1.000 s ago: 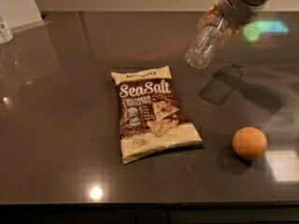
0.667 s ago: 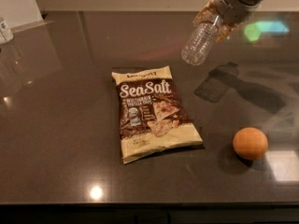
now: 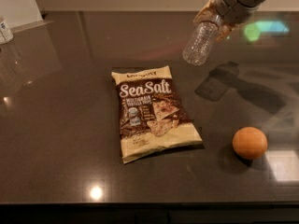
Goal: Place water bottle upright
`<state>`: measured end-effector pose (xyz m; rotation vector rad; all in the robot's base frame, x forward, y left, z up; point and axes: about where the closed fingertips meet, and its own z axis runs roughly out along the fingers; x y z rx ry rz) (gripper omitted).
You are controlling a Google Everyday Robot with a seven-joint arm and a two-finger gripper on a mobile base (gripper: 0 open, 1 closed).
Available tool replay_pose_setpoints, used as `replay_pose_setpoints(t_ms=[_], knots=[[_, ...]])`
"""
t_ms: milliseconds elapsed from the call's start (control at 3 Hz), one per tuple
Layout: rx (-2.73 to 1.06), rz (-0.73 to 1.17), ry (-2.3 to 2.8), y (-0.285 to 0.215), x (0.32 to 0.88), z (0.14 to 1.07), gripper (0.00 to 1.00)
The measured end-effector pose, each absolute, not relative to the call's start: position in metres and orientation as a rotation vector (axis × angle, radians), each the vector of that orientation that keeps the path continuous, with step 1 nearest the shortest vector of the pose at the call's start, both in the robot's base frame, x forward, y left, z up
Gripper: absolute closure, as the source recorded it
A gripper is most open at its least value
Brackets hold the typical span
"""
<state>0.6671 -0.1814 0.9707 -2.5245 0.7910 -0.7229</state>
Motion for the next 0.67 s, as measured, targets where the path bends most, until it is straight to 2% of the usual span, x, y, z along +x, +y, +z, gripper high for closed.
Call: replay_pose_setpoints(t_ms=[667], knots=[[-2.488, -1.043, 0.441, -0.1832, 0.6768, 0.9836, 1.0]])
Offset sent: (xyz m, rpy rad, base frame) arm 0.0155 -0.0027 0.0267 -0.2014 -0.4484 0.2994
